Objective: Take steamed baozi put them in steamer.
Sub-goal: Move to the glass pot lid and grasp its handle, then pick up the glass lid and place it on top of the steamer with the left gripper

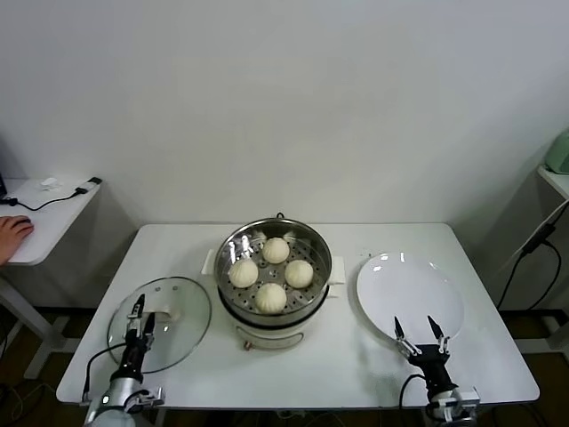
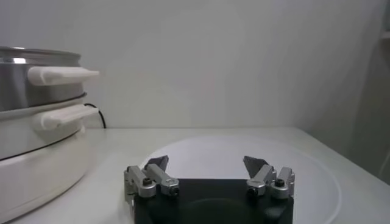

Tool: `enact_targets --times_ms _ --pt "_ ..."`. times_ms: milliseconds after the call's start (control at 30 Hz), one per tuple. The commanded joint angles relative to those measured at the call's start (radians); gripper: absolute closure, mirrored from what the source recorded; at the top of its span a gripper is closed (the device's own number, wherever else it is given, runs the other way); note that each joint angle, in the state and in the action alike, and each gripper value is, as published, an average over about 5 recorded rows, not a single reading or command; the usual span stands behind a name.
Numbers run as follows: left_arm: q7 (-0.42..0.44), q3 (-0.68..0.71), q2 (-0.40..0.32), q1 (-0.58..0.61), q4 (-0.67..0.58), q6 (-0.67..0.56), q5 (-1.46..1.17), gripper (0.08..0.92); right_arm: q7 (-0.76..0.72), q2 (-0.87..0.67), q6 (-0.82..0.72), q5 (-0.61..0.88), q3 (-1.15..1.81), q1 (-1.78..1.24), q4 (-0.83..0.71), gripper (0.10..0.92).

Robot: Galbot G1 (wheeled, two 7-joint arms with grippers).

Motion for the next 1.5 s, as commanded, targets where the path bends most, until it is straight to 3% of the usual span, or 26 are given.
enact_targets --times_ms 33,800,1000,1167,1333,1500 --pt "0.007 0.003 0.0 -0.035 0.025 0.022 0.007 0.193 -0.003 0.003 0.002 -0.005 -0.004 0.004 -0.013 0.203" --pt "0.013 0.01 -0.025 -0.04 0.028 0.067 -0.022 0.838 -0.002 0.002 -0.003 -0.024 -0.012 0.017 -0.01 0.203" --pt "0.046 -0.014 -0.003 0.0 -0.089 0.071 -0.059 0.864 0.014 -0.008 -0.018 -0.024 -0.006 0.009 0.013 0.203" --pt "0.122 -0.046 0.057 0.071 -0.269 0.11 -0.13 0.864 0.043 -0.01 -0.039 -0.049 -0.004 0.012 0.028 0.203" --pt "0.33 -0.08 0.169 0.118 -0.491 0.21 -0.271 0.864 0.055 -0.01 -0.047 -0.072 -0.006 0.006 0.046 0.203" --pt "0.496 -0.09 0.24 0.067 -0.647 0.319 -0.333 0.864 0.056 -0.008 -0.043 -0.076 -0.002 -0.007 0.059 0.203"
